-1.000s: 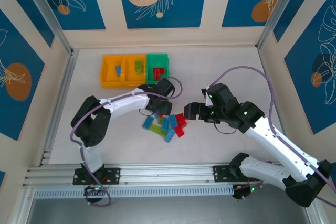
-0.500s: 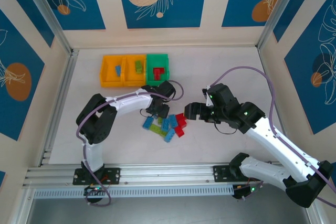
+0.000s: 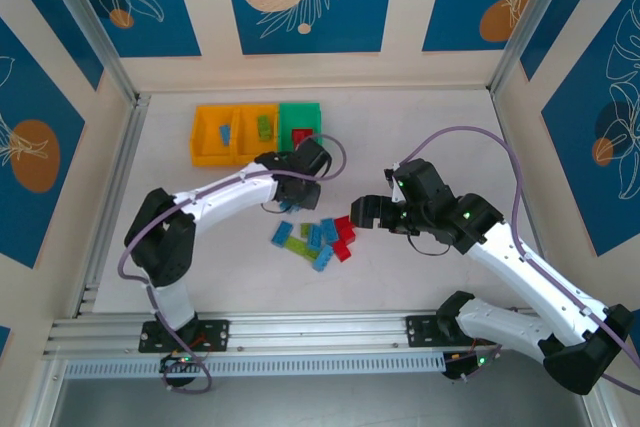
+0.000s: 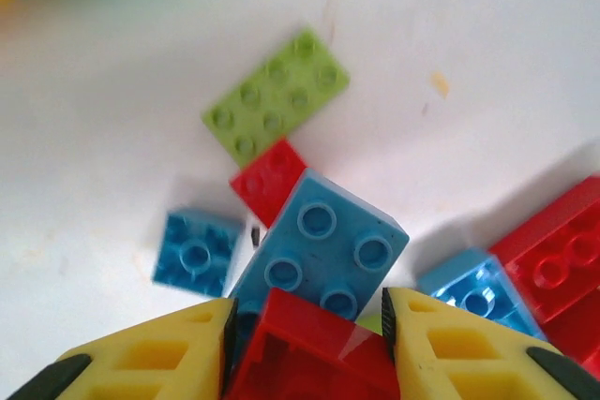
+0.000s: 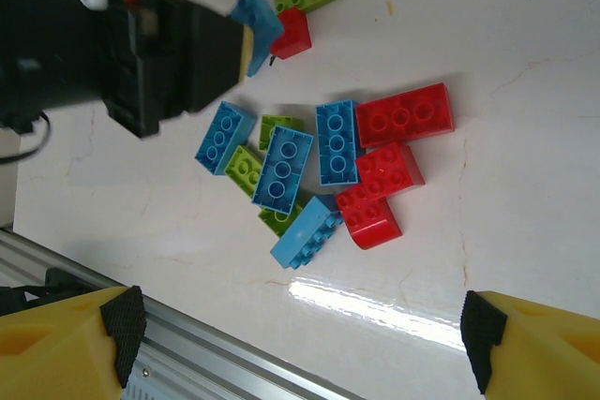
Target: Sort the legos into containers by color
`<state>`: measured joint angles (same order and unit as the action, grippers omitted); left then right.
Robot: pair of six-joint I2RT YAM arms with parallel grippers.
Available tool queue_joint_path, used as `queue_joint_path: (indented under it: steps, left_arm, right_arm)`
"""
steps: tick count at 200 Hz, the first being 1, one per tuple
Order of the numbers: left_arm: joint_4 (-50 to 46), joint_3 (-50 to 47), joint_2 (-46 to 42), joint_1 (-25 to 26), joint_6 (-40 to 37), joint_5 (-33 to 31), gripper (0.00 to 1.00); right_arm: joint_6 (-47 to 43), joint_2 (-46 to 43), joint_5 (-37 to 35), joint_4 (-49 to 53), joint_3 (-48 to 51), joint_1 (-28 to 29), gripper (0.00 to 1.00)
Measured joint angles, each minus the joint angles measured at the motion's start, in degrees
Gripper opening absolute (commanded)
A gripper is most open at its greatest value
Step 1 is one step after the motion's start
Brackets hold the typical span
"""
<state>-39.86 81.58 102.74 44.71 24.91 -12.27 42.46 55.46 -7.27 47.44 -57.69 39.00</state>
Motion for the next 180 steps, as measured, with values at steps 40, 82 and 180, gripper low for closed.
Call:
queue_joint_path:
  steps: [40, 82, 180]
  left_arm:
    - [-0.13, 12.96, 6.10, -2.43, -1.09, -0.07, 0.26]
    - [1.75, 11.19, 6.34, -2.97, 0.48, 12.28, 0.25]
    - [6.54, 3.30, -5.42, -3.08, 21.29, 29.46, 0.28]
  right_arm:
    - [0.26, -0.07, -0.02, -0.09, 0.00, 0.04, 0.90]
    - [0.50, -0.96, 0.63, -6.01, 4.15, -1.31, 0.96]
    - [2.32, -0.98, 18.25, -49.51, 28.26, -8.28, 0.92]
